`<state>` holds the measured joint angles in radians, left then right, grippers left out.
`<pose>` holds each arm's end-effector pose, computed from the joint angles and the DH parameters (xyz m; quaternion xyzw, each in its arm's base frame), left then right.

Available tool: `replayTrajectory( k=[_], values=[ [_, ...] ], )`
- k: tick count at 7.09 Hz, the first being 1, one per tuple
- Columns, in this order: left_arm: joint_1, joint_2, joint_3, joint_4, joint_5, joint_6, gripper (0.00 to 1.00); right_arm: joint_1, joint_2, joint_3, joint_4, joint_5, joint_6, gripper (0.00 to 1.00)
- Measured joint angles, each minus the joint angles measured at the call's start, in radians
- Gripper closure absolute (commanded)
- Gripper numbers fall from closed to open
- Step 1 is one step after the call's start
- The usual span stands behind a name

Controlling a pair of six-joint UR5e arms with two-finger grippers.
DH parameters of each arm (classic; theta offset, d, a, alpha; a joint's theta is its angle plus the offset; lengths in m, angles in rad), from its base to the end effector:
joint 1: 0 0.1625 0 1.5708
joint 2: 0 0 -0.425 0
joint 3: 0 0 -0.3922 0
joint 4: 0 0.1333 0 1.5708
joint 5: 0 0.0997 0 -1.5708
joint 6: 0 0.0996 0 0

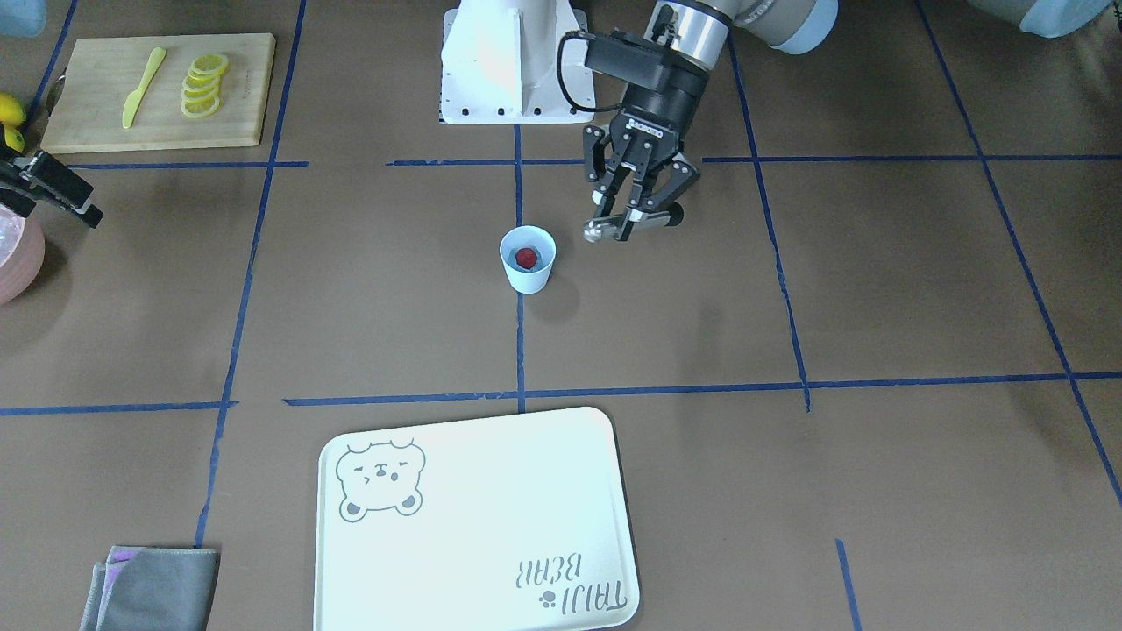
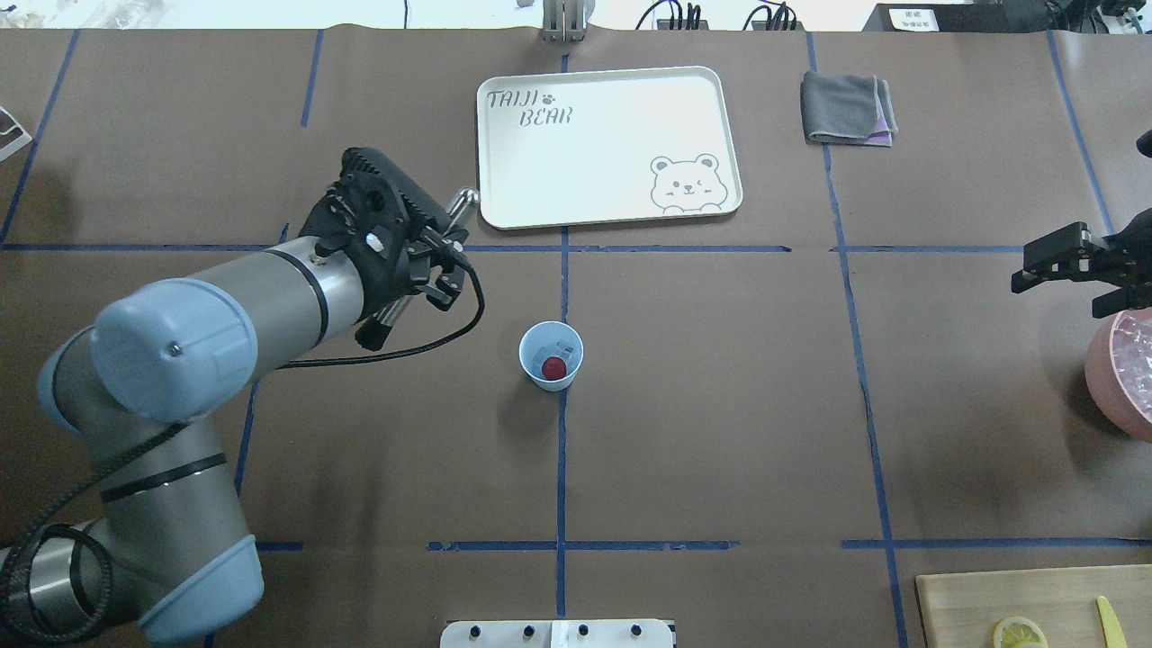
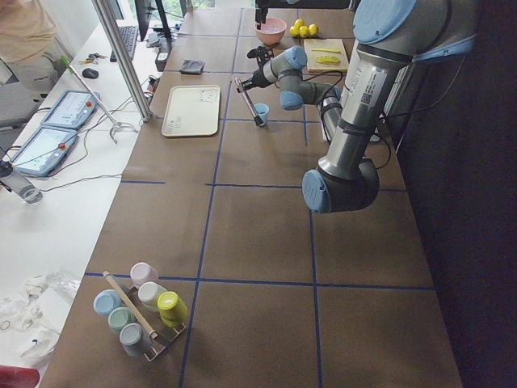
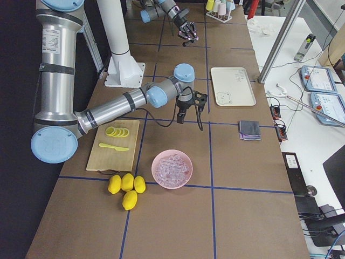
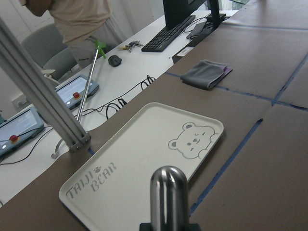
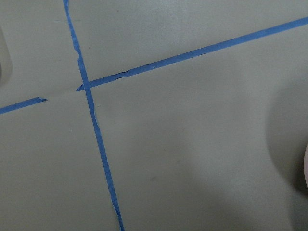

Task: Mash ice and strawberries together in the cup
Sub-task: 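Lift the muddler out of the cup and draw the left arm back, then lower the muddler onto the table with the left gripper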

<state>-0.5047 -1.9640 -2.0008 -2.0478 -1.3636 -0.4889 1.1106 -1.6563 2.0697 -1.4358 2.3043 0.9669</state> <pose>0.4071 -0.4006 0.1974 0.4868 0.3637 0.1653 0.7768 -0.1386 -0.4297 0.4396 -0.0348 -0.4264 0.1312 0.8943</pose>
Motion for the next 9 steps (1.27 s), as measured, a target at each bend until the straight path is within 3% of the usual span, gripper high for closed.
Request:
replayTrajectory(
  k=[3,6,9],
  values=[
    [-0.199,0.188,-0.002,0.129,-0.298,-0.142,1.00,0.000,0.000,0.001,0.000,0.000,0.001,0.00],
    [-0.419,0.335,0.026,0.201,-0.532,-0.197,0.96,0.001,0.001,0.003,0.001,-0.003,0.000,0.00],
    [-0.485,0.394,0.196,0.203,-0.581,-0.204,0.98,0.005,0.001,0.020,0.001,-0.004,0.002,0.00]
  ],
)
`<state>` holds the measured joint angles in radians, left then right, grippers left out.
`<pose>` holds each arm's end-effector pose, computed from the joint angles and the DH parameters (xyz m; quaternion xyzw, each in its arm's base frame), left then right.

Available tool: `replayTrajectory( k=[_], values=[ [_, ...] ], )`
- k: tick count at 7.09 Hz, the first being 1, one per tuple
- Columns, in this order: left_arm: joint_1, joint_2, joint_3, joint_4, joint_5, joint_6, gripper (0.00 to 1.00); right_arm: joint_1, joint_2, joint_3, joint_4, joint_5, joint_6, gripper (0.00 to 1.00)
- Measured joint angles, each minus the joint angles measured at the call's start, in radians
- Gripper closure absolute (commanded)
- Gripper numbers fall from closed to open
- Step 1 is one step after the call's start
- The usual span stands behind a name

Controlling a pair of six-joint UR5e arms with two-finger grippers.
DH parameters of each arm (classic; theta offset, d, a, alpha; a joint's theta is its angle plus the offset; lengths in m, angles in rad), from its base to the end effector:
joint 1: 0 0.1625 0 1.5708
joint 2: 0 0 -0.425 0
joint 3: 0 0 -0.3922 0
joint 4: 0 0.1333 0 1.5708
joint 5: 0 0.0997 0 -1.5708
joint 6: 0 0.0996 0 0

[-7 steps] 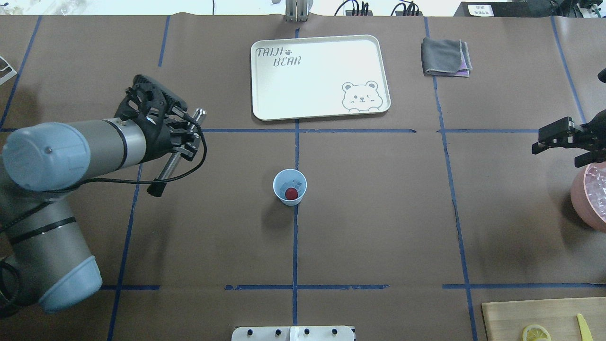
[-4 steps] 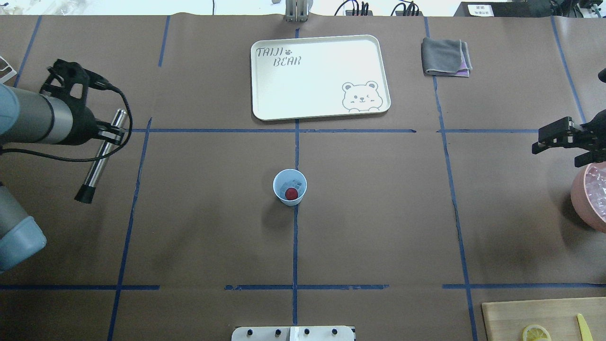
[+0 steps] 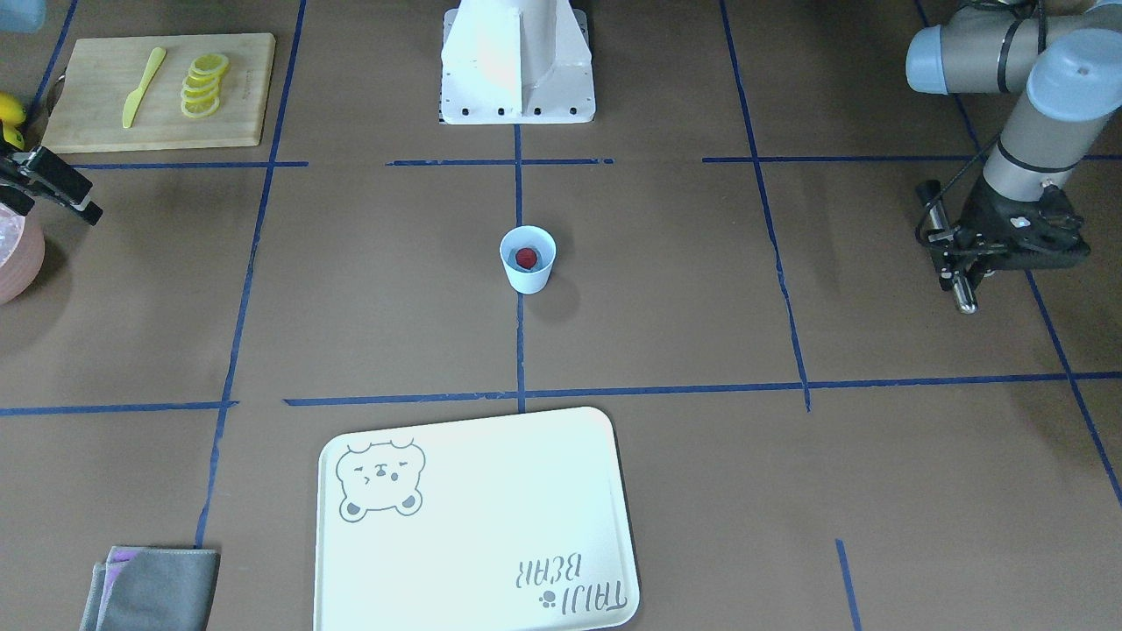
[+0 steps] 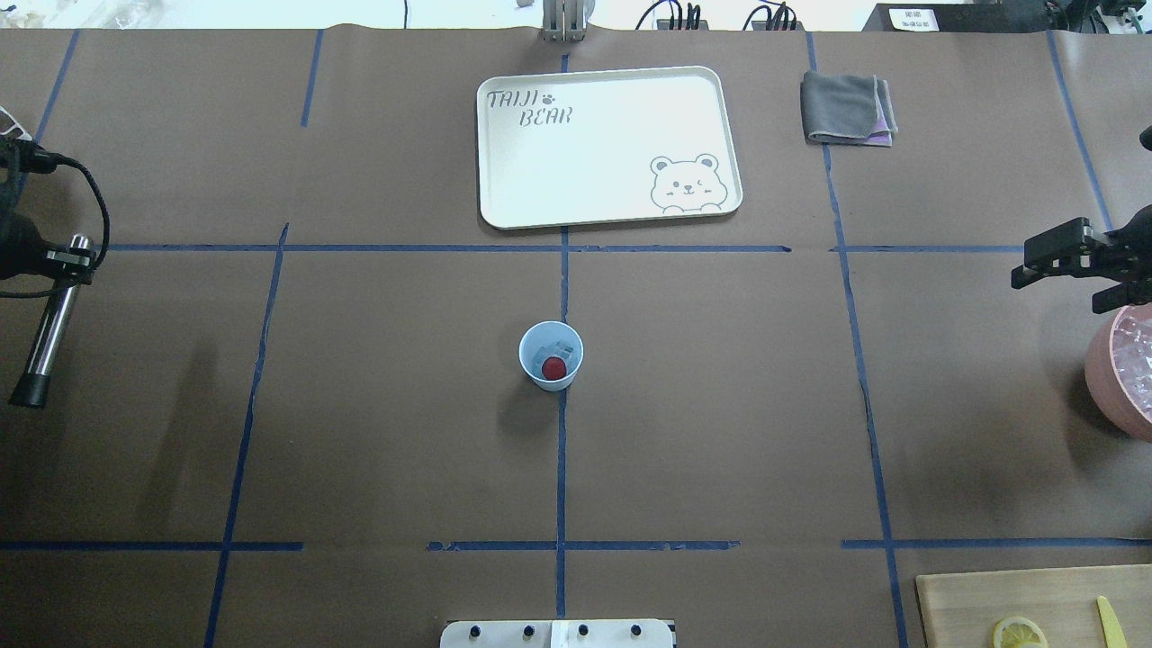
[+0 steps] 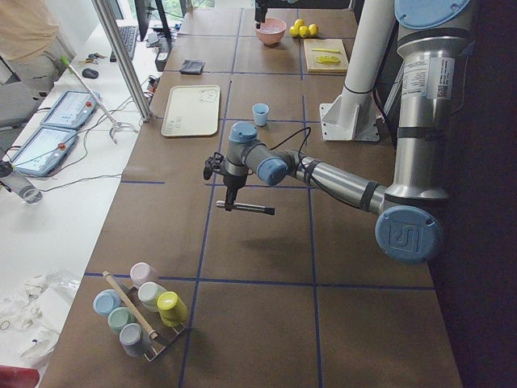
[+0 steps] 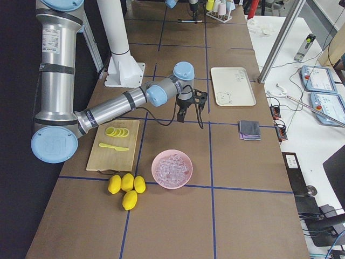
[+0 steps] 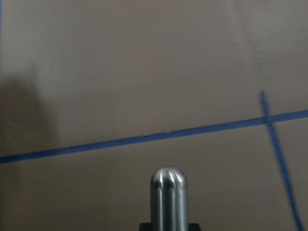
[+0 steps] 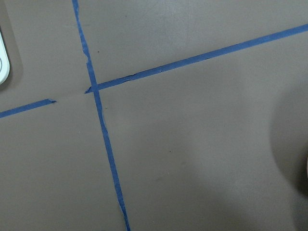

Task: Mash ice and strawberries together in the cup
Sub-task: 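Lower the muddler onto the table with the left gripper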

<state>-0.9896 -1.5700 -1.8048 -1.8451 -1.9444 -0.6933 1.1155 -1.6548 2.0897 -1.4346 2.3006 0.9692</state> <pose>0.2009 -0.4824 0.5294 0.0913 0.2913 -0.0067 0.9523 -0.1352 -0.4282 0.4293 -0.0246 -0.4311 0.1306 0.8925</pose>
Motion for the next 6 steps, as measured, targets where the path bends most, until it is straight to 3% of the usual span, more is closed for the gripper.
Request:
replayTrajectory(
  k=[3,6],
  values=[
    [-0.014,0.003,0.124,-0.026,-0.036,-0.054,0.97,0.002,0.000,0.009,-0.001,-0.001,0.002,0.00],
    [-0.009,-0.007,0.254,-0.176,-0.039,-0.055,0.95,0.001,0.001,0.009,-0.001,-0.003,0.002,0.00]
  ],
)
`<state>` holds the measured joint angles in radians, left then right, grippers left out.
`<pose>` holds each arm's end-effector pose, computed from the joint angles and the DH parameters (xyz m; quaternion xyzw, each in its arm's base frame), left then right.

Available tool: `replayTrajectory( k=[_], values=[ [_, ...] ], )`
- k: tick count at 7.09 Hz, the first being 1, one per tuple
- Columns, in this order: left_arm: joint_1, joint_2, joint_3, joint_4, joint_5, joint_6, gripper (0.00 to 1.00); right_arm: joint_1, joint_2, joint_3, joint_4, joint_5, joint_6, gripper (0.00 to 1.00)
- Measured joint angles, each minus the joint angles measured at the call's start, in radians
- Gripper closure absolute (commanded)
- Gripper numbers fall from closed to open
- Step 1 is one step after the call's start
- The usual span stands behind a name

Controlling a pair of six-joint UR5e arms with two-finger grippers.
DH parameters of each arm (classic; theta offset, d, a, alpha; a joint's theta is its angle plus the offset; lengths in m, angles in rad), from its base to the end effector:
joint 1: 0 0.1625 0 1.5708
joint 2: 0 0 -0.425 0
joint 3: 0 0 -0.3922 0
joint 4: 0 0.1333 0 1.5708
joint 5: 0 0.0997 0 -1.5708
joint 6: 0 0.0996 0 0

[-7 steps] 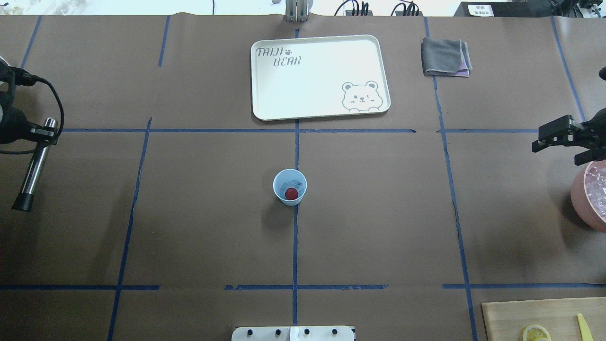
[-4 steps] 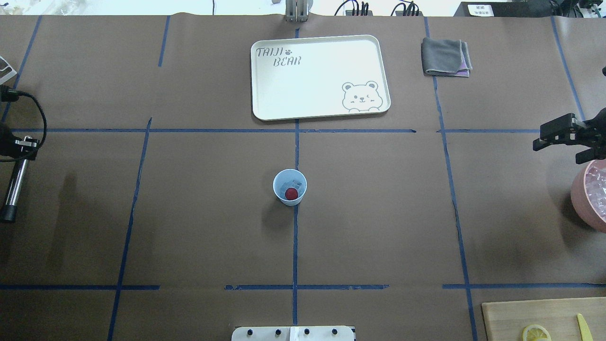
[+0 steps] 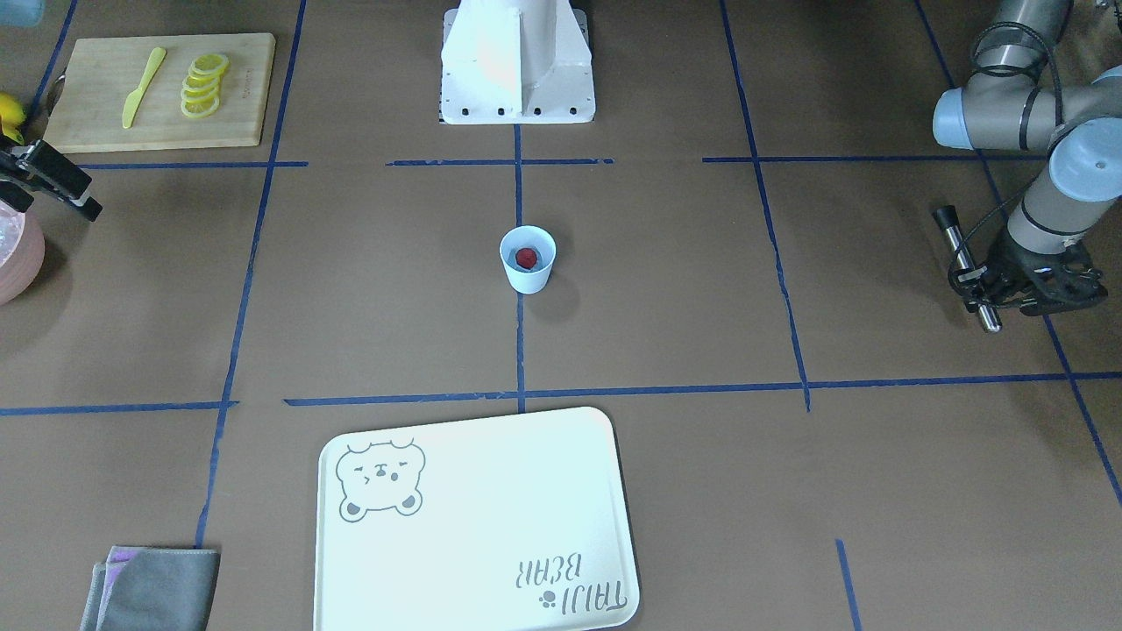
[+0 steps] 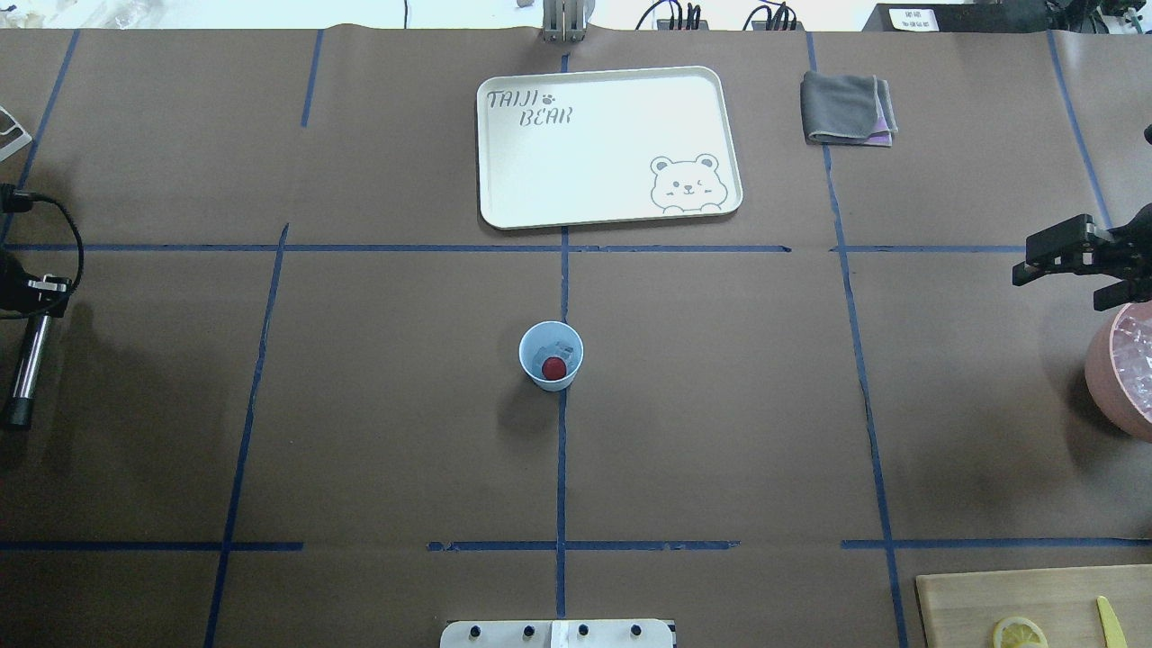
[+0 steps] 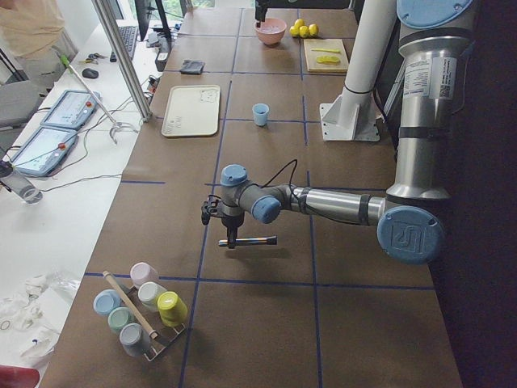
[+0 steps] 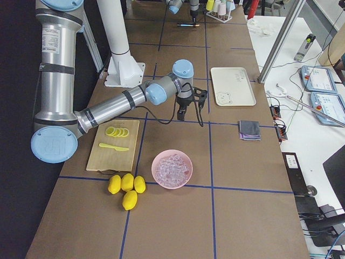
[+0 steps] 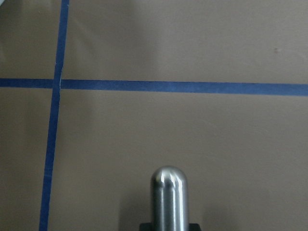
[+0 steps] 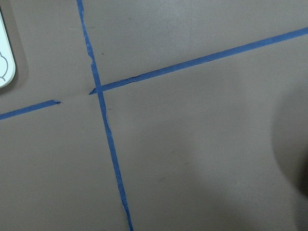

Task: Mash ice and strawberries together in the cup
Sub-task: 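Lower the muddler onto the table with the left gripper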

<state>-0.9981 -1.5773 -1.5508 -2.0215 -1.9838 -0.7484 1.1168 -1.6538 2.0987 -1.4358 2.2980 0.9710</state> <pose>0.2055 -0.4909 0.6332 0.0448 0.2883 -0.0395 0.9557 -0.1340 -0.4275 0.4249 -0.0206 -0.4326 0.1306 0.8918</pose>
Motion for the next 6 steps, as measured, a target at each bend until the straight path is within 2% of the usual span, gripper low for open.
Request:
replayTrajectory(
  k=[2,3,4,5,6],
  values=[
    [0.001,-0.001,0.013,-0.033,-0.007,0.002,0.84,0.000,0.001,0.003,0.000,0.000,0.002,0.00],
    [0.001,-0.001,0.015,-0.042,-0.016,0.003,0.65,0.000,0.001,0.003,0.000,0.000,0.004,0.00],
    [0.002,-0.001,0.017,-0.049,-0.020,0.003,0.58,0.000,0.002,0.003,0.000,0.000,0.004,0.00],
    [0.002,0.000,0.018,-0.053,-0.022,0.007,0.37,0.000,0.002,0.003,0.000,0.000,0.004,0.00],
    [0.002,0.003,0.018,-0.054,-0.022,0.023,0.06,0.000,0.002,0.003,0.000,0.000,0.004,0.00]
  ],
)
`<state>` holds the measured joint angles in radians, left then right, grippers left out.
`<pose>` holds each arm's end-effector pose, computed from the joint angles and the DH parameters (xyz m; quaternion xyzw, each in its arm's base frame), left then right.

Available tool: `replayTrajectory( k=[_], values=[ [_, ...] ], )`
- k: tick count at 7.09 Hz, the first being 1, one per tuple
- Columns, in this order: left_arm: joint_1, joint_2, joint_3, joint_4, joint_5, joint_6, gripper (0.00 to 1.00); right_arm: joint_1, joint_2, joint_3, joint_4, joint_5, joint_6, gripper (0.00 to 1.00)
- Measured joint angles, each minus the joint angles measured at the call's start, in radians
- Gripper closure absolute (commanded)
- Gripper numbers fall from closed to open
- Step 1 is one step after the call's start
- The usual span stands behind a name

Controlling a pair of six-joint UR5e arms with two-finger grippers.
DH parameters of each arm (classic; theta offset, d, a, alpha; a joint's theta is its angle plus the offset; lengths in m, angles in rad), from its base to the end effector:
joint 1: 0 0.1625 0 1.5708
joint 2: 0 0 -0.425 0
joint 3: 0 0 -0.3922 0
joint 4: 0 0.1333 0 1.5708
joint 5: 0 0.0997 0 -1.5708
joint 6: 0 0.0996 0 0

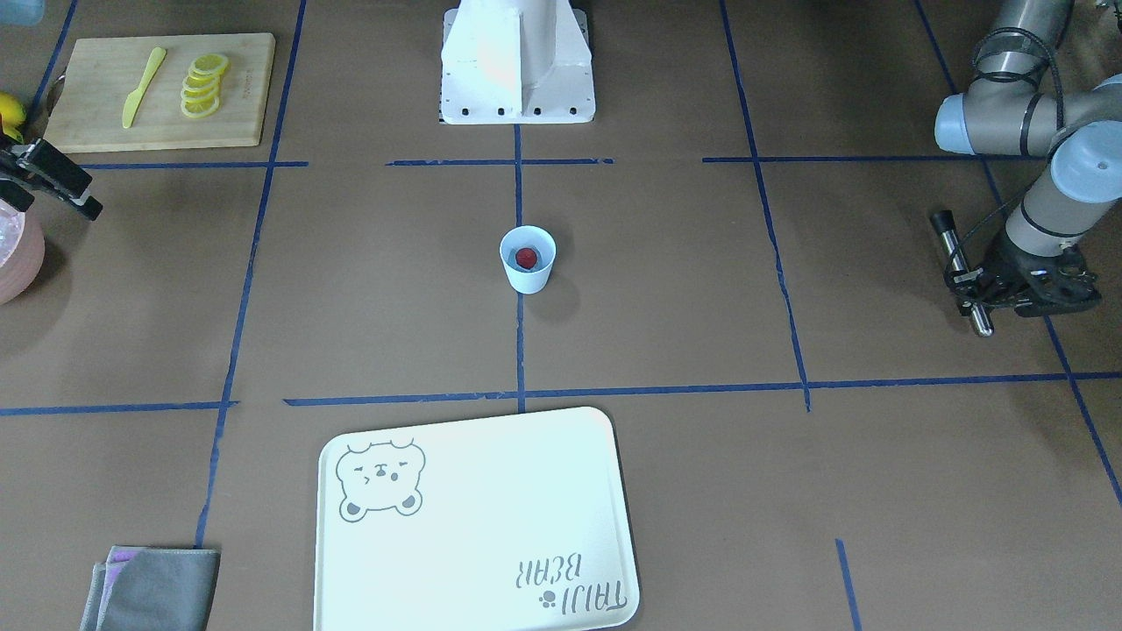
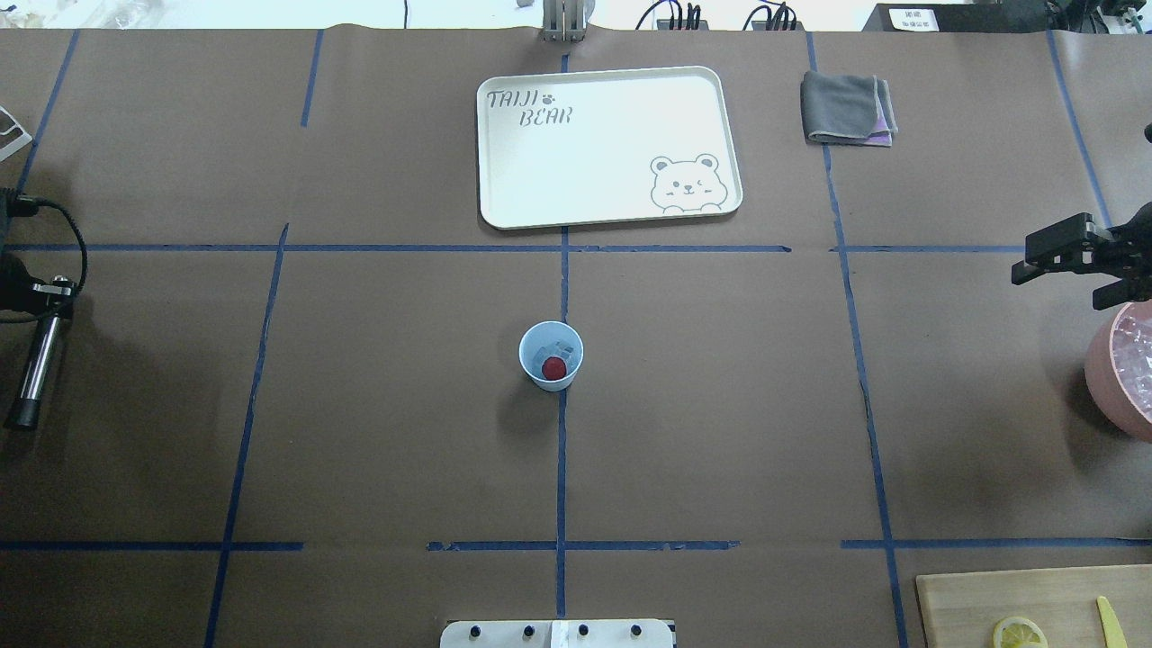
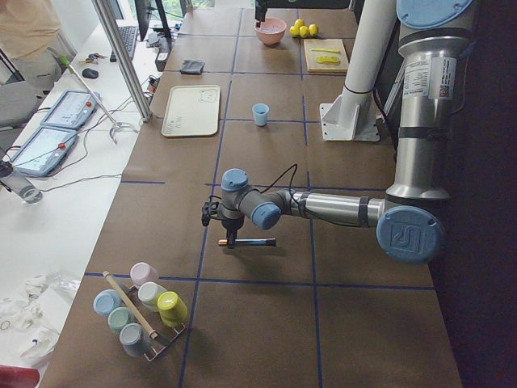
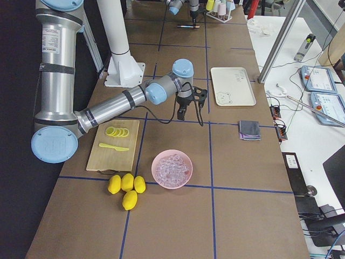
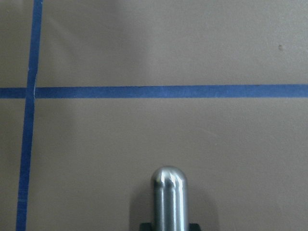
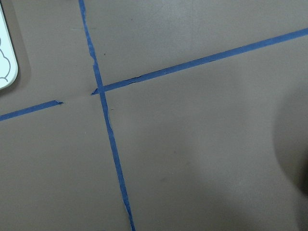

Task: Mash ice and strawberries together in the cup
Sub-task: 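Lower the muddler onto the table with the left gripper, then open the left gripper to release the muddler while the right gripper hovers over the bowl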

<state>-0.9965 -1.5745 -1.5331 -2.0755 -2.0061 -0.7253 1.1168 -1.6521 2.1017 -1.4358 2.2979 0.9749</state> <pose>0.2077 -0.4890 0.6361 0.0542 0.3049 -0.0214 0.9506 -0.1339 -0.4275 0.4227 -0.0196 -0.4337 0.1315 0.8912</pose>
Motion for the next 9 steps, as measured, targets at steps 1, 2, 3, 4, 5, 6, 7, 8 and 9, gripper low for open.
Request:
replayTrajectory(
  k=[1,2,3,4,5,6,7,8,9],
  values=[
    [0.000,0.002,0.000,0.000,0.000,0.023,0.01,0.000,0.000,0.000,0.000,0.000,0.000,0.00],
    [0.000,0.004,0.000,0.000,0.000,0.035,0.01,0.000,0.000,0.000,0.000,0.000,0.000,0.00],
    [-0.002,0.006,-0.003,0.000,-0.001,0.041,0.01,0.000,0.000,0.000,0.000,0.001,0.000,0.00],
    [-0.005,0.008,-0.021,0.005,-0.006,0.060,0.01,0.004,0.000,-0.001,-0.002,0.003,-0.005,0.00],
    [-0.029,0.009,-0.047,0.020,-0.037,0.113,0.00,0.020,-0.001,-0.008,-0.007,0.007,-0.022,0.00],
    [-0.088,0.008,-0.060,0.048,-0.096,0.188,0.00,0.055,-0.009,-0.021,-0.013,0.010,-0.072,0.00],
    [-0.168,0.006,-0.066,0.097,-0.159,0.293,0.00,0.112,-0.019,-0.041,-0.041,0.013,-0.175,0.00],
    [-0.254,0.002,-0.068,0.166,-0.209,0.416,0.00,0.179,-0.019,-0.057,-0.119,0.014,-0.326,0.00],
    [-0.340,-0.006,-0.069,0.260,-0.248,0.540,0.00,0.244,-0.014,-0.067,-0.219,0.013,-0.490,0.00]
  ],
)
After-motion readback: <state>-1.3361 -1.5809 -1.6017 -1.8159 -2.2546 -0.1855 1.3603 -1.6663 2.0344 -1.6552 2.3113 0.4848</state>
